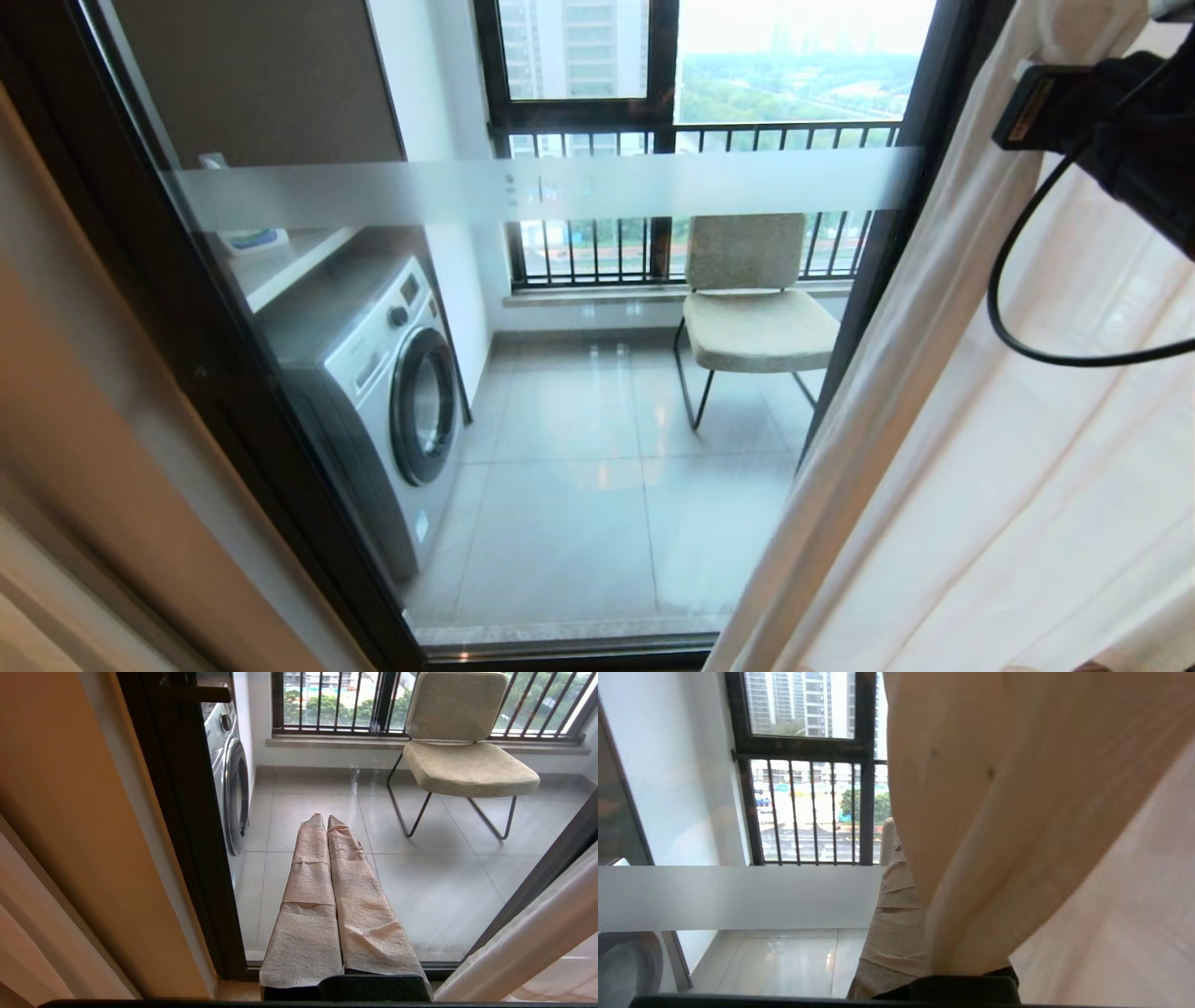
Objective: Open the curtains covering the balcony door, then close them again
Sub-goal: Close the inner curtains on both sides
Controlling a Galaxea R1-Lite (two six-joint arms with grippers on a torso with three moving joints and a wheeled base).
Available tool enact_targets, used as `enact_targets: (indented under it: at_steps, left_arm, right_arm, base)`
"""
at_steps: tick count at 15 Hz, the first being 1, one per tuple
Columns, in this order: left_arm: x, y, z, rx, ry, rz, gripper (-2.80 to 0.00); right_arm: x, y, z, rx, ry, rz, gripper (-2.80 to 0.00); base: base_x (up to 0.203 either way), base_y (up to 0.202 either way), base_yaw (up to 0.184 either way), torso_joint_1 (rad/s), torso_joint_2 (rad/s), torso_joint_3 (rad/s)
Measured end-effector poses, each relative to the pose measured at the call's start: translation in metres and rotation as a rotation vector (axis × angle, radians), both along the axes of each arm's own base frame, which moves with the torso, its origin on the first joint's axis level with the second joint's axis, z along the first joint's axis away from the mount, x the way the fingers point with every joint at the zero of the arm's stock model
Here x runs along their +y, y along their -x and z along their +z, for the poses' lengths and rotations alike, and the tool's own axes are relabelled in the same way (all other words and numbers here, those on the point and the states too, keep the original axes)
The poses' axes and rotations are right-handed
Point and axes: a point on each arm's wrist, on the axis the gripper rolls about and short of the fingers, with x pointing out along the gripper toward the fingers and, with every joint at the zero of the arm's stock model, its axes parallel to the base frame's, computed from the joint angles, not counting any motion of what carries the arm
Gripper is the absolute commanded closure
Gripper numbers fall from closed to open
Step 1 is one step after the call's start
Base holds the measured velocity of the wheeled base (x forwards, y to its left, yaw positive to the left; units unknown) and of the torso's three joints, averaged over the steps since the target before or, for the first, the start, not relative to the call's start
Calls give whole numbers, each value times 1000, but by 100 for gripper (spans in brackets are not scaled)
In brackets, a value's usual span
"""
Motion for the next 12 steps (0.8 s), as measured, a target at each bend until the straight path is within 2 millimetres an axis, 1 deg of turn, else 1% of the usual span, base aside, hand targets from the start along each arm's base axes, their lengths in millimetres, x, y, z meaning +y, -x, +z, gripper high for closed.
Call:
enact_targets:
  at_steps: [4,7,9,12]
  left_arm:
    - [0,0,0,0,0,1,0]
    - [0,0,0,0,0,0,0]
    - [0,0,0,0,0,0,0]
    - [0,0,0,0,0,0,0]
  right_arm:
    - [0,0,1,-4,-1,-1,0]
    - [3,1,1,-6,5,7,0]
    - [11,1,1,-5,19,25,0]
    - [36,2,1,-9,53,63,0]
  base:
    - [0,0,0,0,0,0]
    - [0,0,0,0,0,0]
    - [0,0,0,0,0,0]
    - [0,0,0,0,0,0]
